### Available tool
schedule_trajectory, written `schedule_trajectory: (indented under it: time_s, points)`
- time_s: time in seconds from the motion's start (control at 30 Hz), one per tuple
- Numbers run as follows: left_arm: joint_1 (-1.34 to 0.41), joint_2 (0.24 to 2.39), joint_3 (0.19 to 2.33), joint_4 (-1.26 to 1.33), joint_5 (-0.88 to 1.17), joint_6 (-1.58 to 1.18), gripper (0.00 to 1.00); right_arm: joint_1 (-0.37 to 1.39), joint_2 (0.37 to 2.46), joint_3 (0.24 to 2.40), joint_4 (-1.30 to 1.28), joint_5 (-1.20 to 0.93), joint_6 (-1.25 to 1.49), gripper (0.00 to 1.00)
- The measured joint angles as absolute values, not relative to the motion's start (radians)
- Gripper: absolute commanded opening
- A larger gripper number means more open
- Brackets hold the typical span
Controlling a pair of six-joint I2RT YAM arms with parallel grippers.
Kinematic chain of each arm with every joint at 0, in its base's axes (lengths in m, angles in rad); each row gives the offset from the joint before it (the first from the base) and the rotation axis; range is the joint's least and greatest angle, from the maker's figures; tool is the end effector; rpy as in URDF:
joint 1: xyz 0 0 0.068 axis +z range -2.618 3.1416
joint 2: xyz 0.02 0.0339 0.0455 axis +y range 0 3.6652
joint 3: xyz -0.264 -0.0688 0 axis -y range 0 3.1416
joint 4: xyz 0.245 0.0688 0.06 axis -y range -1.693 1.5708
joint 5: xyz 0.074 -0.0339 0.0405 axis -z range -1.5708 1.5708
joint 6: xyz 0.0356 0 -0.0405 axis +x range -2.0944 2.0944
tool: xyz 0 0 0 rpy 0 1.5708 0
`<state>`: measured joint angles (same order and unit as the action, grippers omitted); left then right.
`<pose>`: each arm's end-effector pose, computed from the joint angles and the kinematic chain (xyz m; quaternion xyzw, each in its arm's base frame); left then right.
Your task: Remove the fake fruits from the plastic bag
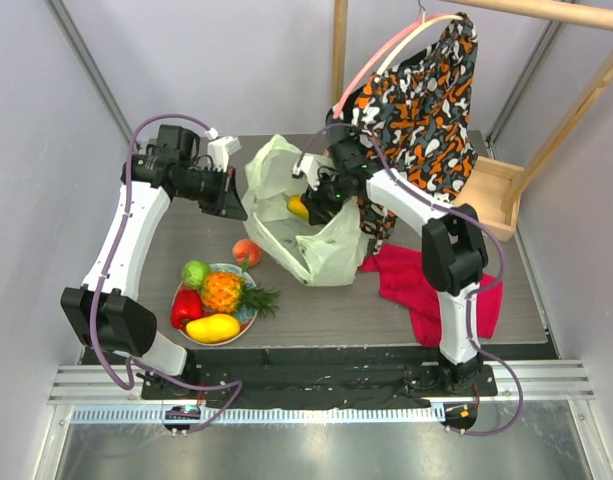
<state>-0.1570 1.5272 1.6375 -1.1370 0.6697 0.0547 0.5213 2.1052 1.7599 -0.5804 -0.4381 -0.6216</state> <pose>0.2910 -0.0684 0.3767 0.1839 0.8953 -0.3291 0.2373 0.3993 0.2468 0.2293 -0.5586 0.7414 0.1903 0.3194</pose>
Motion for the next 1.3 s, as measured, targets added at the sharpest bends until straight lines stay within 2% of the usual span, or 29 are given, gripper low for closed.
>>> schedule_trajectory:
  time_s: [0.03,0.07,0.1,0.4,0.43,0.47,0.53,0.57,0.6,0.73,0.77,0.83,0.87,0.97,1.03,1.17,1.23,1.3]
  points:
    - [-0.157,1.527,1.637,-1.134,0.670,0.054,0.00,0.516,2.069,1.739,-0.602,-0.477,-0.622,0.75]
    - [-0.157,1.527,1.637,-1.132,0.670,0.054,0.00,0.514,2.049,1.721,-0.618,-0.495,-0.617,0.96]
    - [-0.157,1.528,1.637,-1.130,0.670,0.053,0.00,0.515,2.028,1.693,-0.628,-0.512,-0.614,1.00]
    - [-0.157,1.531,1.620,-1.115,0.683,0.048,0.00,0.543,1.967,1.521,-0.743,-0.526,-0.596,1.00]
    - [-0.157,1.531,1.618,-1.115,0.685,0.047,0.03,0.547,1.941,1.514,-0.750,-0.524,-0.597,1.00]
    - [-0.157,1.531,1.618,-1.115,0.686,0.046,0.18,0.551,1.909,1.510,-0.750,-0.523,-0.598,1.00]
    - [-0.157,1.530,1.618,-1.114,0.691,0.044,0.32,0.560,1.844,1.509,-0.747,-0.522,-0.601,1.00]
    - [-0.157,1.529,1.618,-1.114,0.693,0.043,0.39,0.566,1.808,1.507,-0.737,-0.522,-0.604,0.97]
    - [-0.157,1.527,1.617,-1.114,0.696,0.038,0.41,0.576,1.773,1.505,-0.724,-0.522,-0.610,0.95]
    - [-0.157,1.526,1.615,-1.116,0.697,0.034,0.43,0.626,1.680,1.478,-0.684,-0.523,-0.672,0.82]
    - [-0.157,1.526,1.615,-1.116,0.696,0.034,0.43,0.638,1.679,1.473,-0.679,-0.523,-0.686,0.76]
    - [-0.157,1.526,1.615,-1.116,0.693,0.035,0.43,0.657,1.695,1.462,-0.675,-0.522,-0.708,0.69]
    - [-0.157,1.526,1.615,-1.119,0.690,0.035,0.44,0.666,1.711,1.460,-0.678,-0.522,-0.716,0.61]
    - [-0.157,1.528,1.629,-1.129,0.675,0.039,0.44,0.682,1.771,1.460,-0.668,-0.487,-0.724,0.58]
    - [-0.157,1.530,1.650,-1.138,0.669,0.046,0.45,0.691,1.805,1.459,-0.651,-0.458,-0.718,0.59]
    - [-0.157,1.536,1.689,-1.145,0.658,0.061,0.45,0.700,1.833,1.446,-0.590,-0.432,-0.677,0.78]
    - [-0.157,1.541,1.697,-1.147,0.654,0.064,0.45,0.705,1.842,1.441,-0.550,-0.417,-0.635,0.85]
    - [-0.157,1.549,1.701,-1.148,0.650,0.064,0.45,0.714,1.865,1.443,-0.485,-0.388,-0.578,0.87]
